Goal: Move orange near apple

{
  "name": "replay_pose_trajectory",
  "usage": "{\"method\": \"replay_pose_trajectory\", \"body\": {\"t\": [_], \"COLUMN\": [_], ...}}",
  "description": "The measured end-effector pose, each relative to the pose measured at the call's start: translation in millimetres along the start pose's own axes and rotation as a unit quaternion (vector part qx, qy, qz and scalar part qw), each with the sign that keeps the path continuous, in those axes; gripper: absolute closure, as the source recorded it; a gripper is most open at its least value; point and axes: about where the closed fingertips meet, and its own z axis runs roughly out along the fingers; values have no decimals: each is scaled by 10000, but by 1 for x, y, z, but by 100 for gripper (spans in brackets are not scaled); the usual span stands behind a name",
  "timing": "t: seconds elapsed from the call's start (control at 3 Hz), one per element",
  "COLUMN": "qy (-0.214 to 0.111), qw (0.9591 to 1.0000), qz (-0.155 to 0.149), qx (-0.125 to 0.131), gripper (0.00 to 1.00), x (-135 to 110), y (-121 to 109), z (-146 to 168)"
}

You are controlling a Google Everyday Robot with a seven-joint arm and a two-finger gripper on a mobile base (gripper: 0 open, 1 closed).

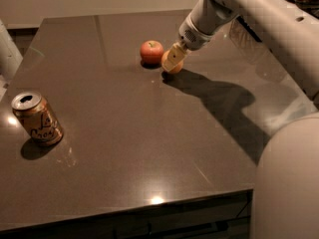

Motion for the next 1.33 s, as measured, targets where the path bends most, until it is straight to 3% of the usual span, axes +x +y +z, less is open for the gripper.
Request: {"method": "replay_pose_trajectory", "body": {"t": [0.67,1.0,1.33], "qy": [-12,2,3], "qw": [9998,9997,9997], "qz": [-148,-151,-152], "qx": [-165,-185,-186], "gripper": [16,0,0], "x": [-6,-6,-6], "y": [7,8,8], "z": [11,14,14]}}
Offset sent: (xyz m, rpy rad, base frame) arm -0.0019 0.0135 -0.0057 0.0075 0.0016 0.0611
